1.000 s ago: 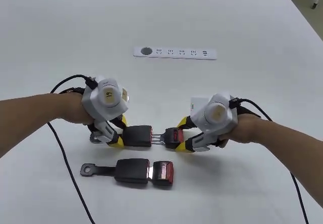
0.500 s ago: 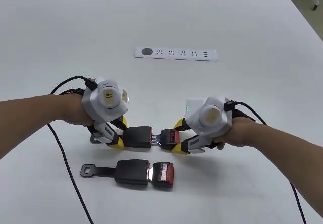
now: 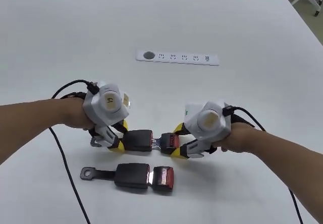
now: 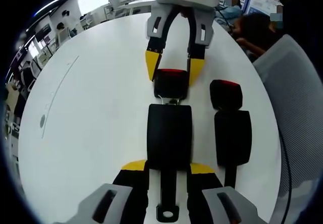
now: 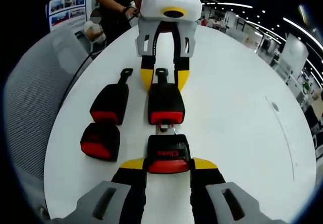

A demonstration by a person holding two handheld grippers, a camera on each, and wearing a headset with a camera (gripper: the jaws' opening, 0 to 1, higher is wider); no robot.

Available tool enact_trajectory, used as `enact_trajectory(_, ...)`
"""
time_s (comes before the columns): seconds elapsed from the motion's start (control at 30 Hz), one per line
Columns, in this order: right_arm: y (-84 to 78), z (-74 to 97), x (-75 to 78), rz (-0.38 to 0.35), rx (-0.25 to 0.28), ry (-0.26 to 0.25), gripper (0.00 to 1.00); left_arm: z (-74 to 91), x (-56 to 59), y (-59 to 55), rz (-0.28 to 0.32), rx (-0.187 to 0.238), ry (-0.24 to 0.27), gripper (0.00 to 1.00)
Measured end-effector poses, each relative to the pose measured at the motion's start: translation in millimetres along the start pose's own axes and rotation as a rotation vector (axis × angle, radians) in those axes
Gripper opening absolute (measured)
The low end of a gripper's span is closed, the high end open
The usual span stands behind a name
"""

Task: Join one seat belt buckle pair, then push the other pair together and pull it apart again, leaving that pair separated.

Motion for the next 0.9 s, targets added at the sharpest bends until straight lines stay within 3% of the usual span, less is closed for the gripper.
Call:
enact_trajectory(0.6, 8.8, -8.8, -3.3, 0.002, -0.014, 0.008, 0.29, 0.2, 2.4, 3.2, -0.027, -0.03, -0.01, 0.28)
enact_trajectory(0.9, 11.4, -11.1, -3.8, -0.031, -0.022, -0.01, 0.28, -0.6, 0.6, 4.5, -0.099, -0.052, -0.022, 0.27)
Point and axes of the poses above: the centre of the closed fingertips' face, and the gripper's own axes: z roughly backward along the fingers, x roughly to its right, y roughly out of its top, the point moved 4 cm from there along z, roughly backward along the fingers, and after that the axes turned 7 degrees about -z, right-handed, at the moved point
